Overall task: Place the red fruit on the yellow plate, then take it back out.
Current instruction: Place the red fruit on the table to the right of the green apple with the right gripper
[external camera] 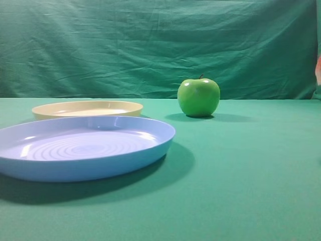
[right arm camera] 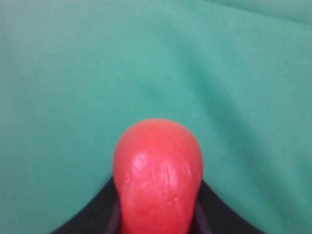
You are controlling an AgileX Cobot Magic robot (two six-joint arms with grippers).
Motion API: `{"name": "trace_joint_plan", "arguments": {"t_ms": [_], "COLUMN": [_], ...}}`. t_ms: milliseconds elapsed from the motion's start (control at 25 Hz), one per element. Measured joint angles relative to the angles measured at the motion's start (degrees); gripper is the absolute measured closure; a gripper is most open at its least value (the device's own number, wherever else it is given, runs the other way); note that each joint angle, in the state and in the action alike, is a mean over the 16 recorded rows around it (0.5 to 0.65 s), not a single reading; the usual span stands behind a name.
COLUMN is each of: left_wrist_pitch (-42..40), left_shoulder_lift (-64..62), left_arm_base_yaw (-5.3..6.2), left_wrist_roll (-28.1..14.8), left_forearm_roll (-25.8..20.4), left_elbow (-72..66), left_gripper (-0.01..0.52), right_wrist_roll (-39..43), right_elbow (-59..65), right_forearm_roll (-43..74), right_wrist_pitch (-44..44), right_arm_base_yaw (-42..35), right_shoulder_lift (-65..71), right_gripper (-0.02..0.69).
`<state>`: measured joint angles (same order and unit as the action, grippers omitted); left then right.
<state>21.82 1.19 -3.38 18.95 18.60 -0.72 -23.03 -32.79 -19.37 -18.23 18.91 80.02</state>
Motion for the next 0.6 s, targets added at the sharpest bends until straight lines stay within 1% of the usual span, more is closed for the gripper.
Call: {"name": "trace_joint_plan", "arguments": {"t_ms": [160, 320, 480, 600], "left_wrist_pitch": [0.0, 0.0, 0.0, 0.0], "left_shoulder_lift": [0.0, 0.0, 0.0, 0.0], "left_arm_base_yaw": [0.0, 0.0, 0.0, 0.0], "left_wrist_roll": [0.0, 0.0, 0.0, 0.0], "left_forearm_roll": [0.0, 0.0, 0.0, 0.0], "left_elbow": [0.0, 0.0, 0.0, 0.0], "left_gripper": [0.514, 0.514, 0.514, 0.514], "right_wrist_roll": [-0.2, -0.3, -0.3, 0.0], "right_elbow": [0.0, -0.3, -1.9, -4.6], "right_forearm_roll": [-0.2, -0.4, -0.3, 0.2], "right_wrist_pitch": [1.0, 0.4, -2.4, -6.2], "right_arm_base_yaw": [0.0, 0.0, 0.0, 0.0], "right_shoulder_lift": [3.2, 5.2, 5.9, 6.0], "right_gripper": [0.371, 0.274, 0.171, 0.109]}}
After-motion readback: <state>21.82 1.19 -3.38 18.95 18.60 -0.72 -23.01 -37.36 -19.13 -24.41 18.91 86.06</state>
